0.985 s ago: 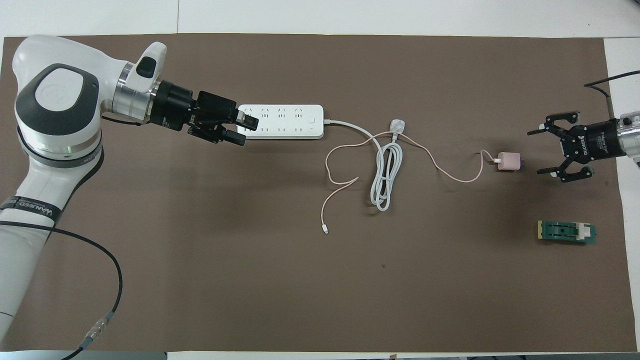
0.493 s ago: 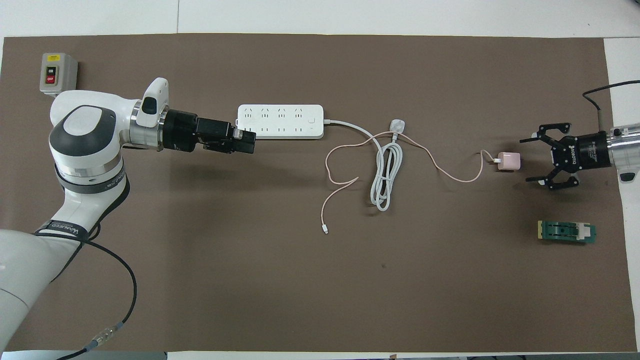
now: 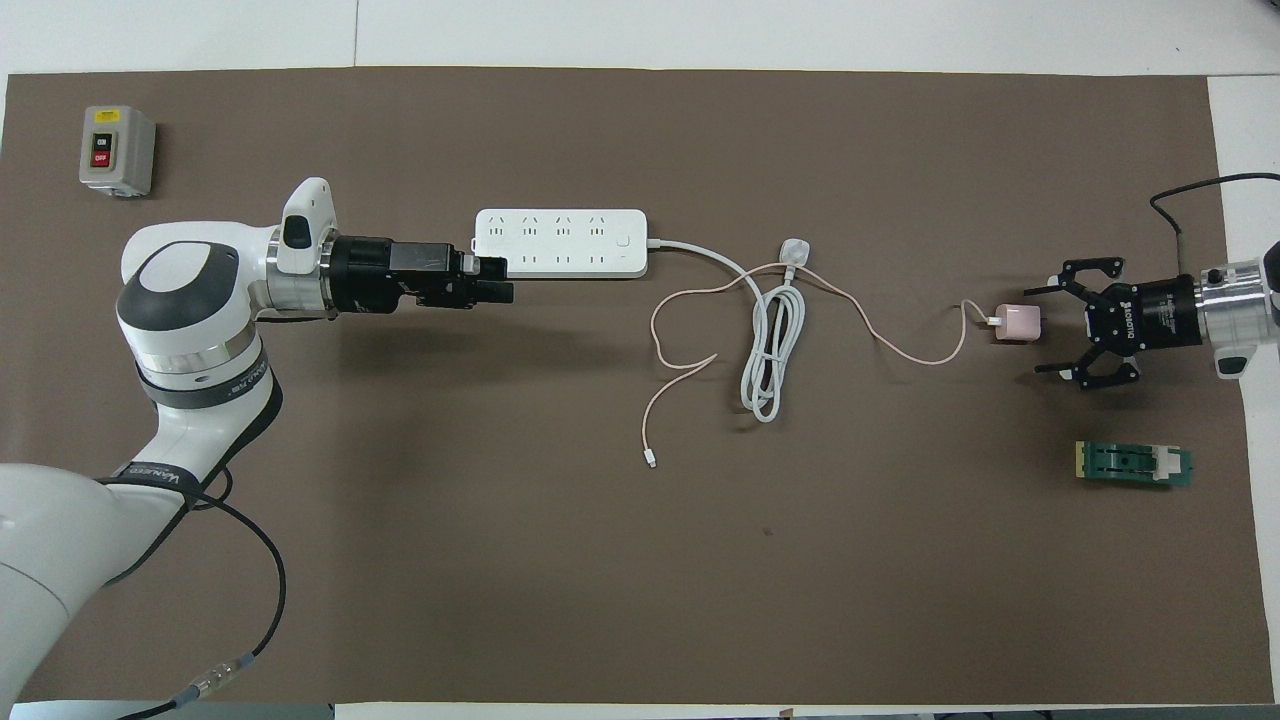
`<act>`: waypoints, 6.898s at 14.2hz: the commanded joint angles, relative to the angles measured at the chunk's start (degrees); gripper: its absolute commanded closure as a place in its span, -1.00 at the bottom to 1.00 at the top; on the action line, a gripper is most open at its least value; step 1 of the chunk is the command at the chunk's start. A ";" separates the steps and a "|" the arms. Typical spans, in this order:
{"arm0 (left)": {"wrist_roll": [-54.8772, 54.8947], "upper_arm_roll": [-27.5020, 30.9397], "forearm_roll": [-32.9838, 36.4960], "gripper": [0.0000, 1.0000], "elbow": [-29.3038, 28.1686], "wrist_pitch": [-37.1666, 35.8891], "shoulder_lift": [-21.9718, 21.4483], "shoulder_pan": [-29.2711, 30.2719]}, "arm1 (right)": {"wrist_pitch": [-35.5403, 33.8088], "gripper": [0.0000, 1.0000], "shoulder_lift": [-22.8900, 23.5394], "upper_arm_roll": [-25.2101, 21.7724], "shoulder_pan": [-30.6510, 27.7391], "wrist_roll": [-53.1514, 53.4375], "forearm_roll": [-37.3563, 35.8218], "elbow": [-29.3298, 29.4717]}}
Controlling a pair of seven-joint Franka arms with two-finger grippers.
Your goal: Plug charger into power strip
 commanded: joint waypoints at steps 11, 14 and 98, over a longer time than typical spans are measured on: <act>1.43 0.56 -6.48 -1.00 -3.28 -3.52 0.83 -3.49 | 2.91 1.00 1.53 0.69 0.47 -5.63 0.72 0.46; 1.35 0.56 -6.04 -1.00 -2.93 -2.74 1.09 -3.58 | 2.90 1.00 -0.04 1.13 2.31 -3.70 0.72 0.90; 5.04 0.04 -5.78 -1.00 0.60 0.96 1.09 -2.18 | 28.31 1.00 -1.46 2.71 48.81 42.36 16.37 14.96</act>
